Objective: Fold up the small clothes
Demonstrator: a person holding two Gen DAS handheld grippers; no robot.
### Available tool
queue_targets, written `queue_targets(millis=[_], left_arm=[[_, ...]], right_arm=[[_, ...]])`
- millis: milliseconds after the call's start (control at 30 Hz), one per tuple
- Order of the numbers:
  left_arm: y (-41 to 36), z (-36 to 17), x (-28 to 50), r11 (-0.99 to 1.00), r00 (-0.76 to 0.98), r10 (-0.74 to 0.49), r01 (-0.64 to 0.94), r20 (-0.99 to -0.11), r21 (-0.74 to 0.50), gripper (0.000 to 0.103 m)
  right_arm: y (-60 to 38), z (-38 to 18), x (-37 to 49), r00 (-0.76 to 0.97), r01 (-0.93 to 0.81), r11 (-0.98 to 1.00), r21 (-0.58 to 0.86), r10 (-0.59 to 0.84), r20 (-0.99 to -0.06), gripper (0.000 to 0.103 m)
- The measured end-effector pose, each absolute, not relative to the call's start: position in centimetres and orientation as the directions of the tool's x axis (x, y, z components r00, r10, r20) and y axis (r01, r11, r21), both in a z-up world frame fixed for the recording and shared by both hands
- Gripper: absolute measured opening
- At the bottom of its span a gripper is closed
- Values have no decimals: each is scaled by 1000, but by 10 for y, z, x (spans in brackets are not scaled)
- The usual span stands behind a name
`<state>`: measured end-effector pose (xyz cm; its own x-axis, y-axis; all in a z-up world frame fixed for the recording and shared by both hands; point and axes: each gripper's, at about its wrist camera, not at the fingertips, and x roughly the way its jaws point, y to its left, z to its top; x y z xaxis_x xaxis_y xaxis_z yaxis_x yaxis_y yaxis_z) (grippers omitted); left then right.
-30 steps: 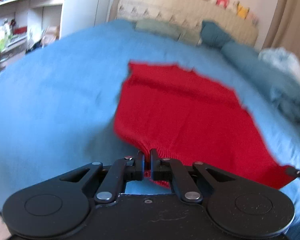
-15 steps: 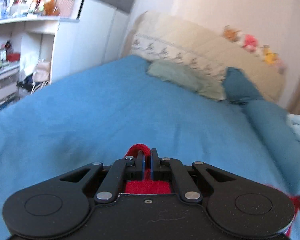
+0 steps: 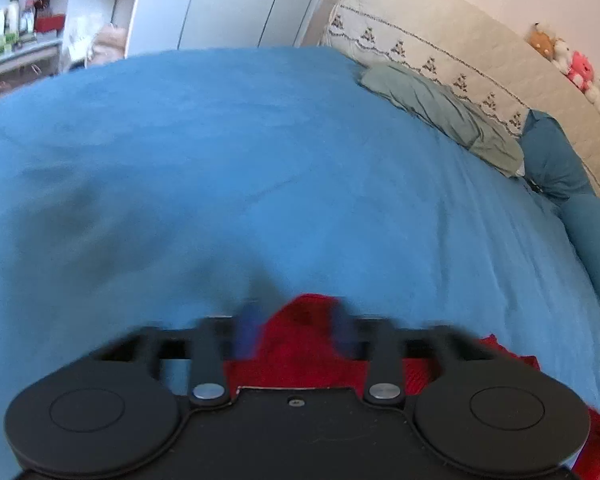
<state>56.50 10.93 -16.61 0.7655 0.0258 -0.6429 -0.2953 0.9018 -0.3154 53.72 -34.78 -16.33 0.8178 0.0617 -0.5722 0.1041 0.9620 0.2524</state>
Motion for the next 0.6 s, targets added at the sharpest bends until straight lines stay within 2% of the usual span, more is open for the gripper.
queue_targets(millis=[33,67,133,233,333,467,600], left_arm=[[105,-156,556,912,780,38,-282,-624,-297,78],[101,-147,548,926,795,49,-263,-605,-271,83],[90,-132,519,953,826,48,-206,-561,-221,88],[67,-124,480,981,856,10,-110,-518,-162,103],[44,-144,459,995,814,-53,-5,-579,-99,103],[37,-182,461,996,708,-54,-10,-704,-87,103],[26,-184,456,1000,710,-16,18,-704,-4,103]], right_arm=[[-347,-160,527,839,109,964,243,42,-542,93],[-345,-156,517,862,99,965,244,40,-506,103],[-342,-150,495,877,36,968,248,88,-473,103],[-327,-151,460,872,-47,974,223,149,-467,103],[-309,-165,436,836,-113,972,204,204,-509,103],[-298,-196,434,769,-93,979,179,185,-613,103],[-324,-208,429,772,8,978,208,127,-623,103]])
